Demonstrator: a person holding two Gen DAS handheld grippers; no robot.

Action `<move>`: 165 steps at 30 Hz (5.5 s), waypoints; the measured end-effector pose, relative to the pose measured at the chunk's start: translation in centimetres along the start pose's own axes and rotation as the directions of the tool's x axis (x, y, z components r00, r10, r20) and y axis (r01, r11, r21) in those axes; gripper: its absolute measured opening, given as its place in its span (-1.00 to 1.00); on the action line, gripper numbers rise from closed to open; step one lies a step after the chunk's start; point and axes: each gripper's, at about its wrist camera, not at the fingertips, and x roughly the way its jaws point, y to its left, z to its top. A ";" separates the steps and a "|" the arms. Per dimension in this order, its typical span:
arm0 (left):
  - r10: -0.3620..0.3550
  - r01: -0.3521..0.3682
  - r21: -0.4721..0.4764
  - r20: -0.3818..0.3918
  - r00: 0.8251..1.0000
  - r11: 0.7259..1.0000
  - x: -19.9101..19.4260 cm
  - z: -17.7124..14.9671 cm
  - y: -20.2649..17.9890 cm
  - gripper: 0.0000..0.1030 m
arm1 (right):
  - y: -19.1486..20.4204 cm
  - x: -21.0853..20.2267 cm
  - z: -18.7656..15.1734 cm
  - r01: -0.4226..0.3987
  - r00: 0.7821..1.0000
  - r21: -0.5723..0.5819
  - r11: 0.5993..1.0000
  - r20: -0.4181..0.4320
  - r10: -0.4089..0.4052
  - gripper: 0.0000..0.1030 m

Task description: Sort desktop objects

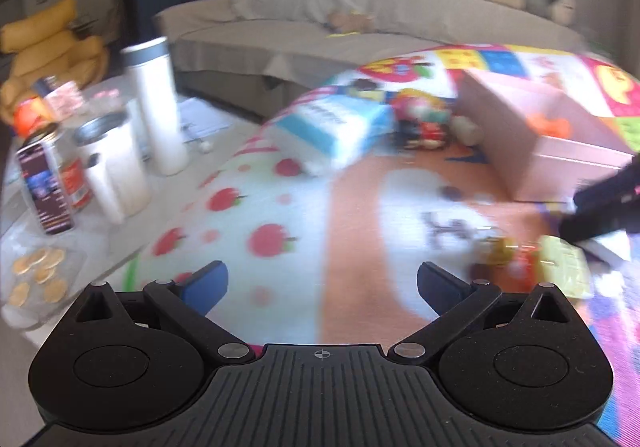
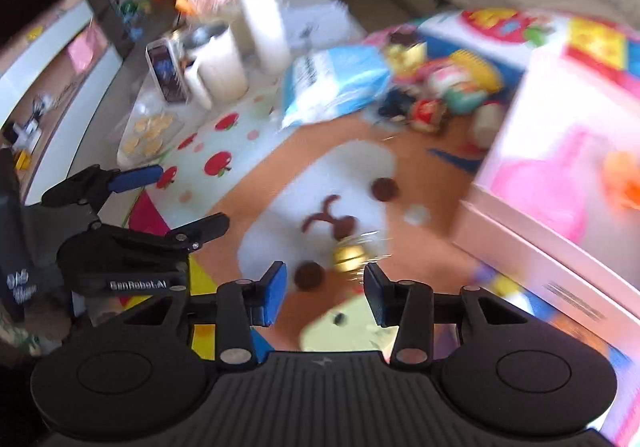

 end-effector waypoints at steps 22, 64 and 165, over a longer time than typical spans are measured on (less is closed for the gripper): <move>0.016 -0.015 0.343 0.002 1.000 0.939 1.0 -0.9 -10.8 1.00 | -7.1 -2.8 -11.3 0.336 0.907 0.191 0.922 0.197 -0.371 0.55; -0.263 0.185 0.328 0.213 0.941 0.926 -8.1 3.7 -11.1 0.18 | -3.5 -13.7 -9.6 0.346 0.849 0.150 0.926 0.370 -0.377 0.57; -0.098 0.097 0.074 0.017 0.995 0.993 -2.3 1.6 -4.4 0.87 | 2.5 -0.7 -10.1 -0.054 0.984 -0.044 0.998 0.168 0.060 -0.35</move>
